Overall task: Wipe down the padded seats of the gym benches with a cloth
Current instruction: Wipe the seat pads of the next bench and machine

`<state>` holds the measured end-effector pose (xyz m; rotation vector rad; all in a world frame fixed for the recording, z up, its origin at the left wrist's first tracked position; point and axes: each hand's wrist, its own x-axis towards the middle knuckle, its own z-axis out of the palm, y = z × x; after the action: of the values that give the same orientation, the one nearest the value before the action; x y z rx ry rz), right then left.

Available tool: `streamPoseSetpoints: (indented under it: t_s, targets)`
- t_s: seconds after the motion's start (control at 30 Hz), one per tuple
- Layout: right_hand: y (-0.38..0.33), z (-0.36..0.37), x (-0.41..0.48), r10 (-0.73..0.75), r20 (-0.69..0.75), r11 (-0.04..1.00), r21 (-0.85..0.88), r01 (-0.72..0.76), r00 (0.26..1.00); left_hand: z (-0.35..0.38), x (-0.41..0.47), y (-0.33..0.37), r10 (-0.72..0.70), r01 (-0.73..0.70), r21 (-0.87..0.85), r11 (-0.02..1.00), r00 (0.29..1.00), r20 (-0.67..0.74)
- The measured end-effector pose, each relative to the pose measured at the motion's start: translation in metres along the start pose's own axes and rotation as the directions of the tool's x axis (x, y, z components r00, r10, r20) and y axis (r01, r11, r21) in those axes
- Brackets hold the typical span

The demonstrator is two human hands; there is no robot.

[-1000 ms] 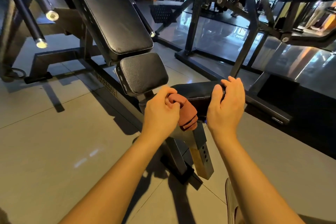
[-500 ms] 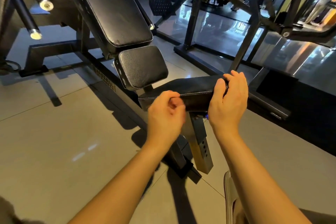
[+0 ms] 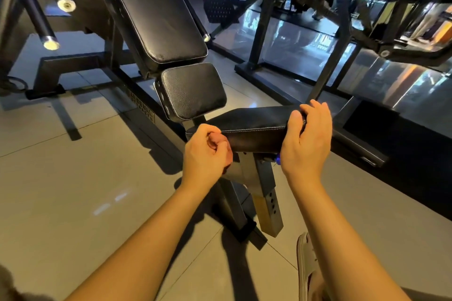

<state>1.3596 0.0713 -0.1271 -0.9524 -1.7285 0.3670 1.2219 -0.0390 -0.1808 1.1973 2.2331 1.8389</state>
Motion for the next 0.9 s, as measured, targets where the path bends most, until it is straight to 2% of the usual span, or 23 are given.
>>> streamPoseSetpoints:
  t_s: [0.07,0.17,0.23,0.27,0.37,0.43,0.53,0.6,0.63,0.7,0.8,0.9]
  targets:
    - [0.000,0.000,0.000,-0.001,-0.012,1.000,-0.007,0.001,1.000,-0.007,0.002,-0.003,-0.028,0.027,0.027,0.999,0.999,0.030]
    - [0.000,0.000,0.000,-0.011,-0.014,1.000,0.000,0.011,1.000,0.005,-0.017,0.034,0.185,-0.171,-0.086,0.981,0.965,0.185]
    - [0.002,0.000,0.000,-0.016,-0.007,1.000,-0.001,0.016,1.000,0.013,-0.026,0.044,0.258,-0.243,-0.097,0.965,0.946,0.196]
    - [0.002,-0.001,0.000,-0.017,-0.001,1.000,-0.002,0.017,1.000,0.012,-0.023,0.035,0.216,-0.206,-0.081,0.975,0.963,0.161]
    - [0.001,-0.001,0.001,-0.009,0.008,1.000,-0.002,0.009,1.000,-0.004,-0.005,-0.013,-0.094,0.092,0.061,0.994,0.995,0.028]
    - [0.000,-0.002,0.000,-0.007,0.004,1.000,-0.007,0.007,1.000,-0.011,-0.004,-0.027,-0.147,0.140,0.110,0.984,0.988,0.050]
    - [0.000,-0.001,0.000,0.003,0.001,1.000,-0.007,-0.003,1.000,0.002,-0.017,0.007,0.090,-0.079,-0.061,0.995,0.977,0.196]
    - [0.001,-0.001,0.000,0.007,0.006,1.000,-0.004,-0.007,1.000,0.008,-0.020,0.022,0.200,-0.190,-0.074,0.979,0.965,0.169]
    - [0.001,-0.001,-0.001,0.006,0.010,1.000,-0.004,-0.006,1.000,0.007,-0.016,0.021,0.173,-0.164,-0.081,0.983,0.977,0.127]
    - [0.000,-0.001,-0.001,0.005,0.015,1.000,-0.006,-0.005,1.000,0.001,0.001,0.000,-0.002,0.007,-0.087,0.996,0.999,0.053]
    - [-0.001,-0.002,0.000,0.007,0.011,1.000,-0.010,-0.007,1.000,-0.016,0.028,-0.036,-0.253,0.253,-0.009,0.967,0.967,-0.001]
    - [-0.001,-0.002,0.001,-0.003,0.007,1.000,0.005,0.003,1.000,-0.018,0.031,-0.031,-0.223,0.225,-0.017,0.974,0.973,0.063]
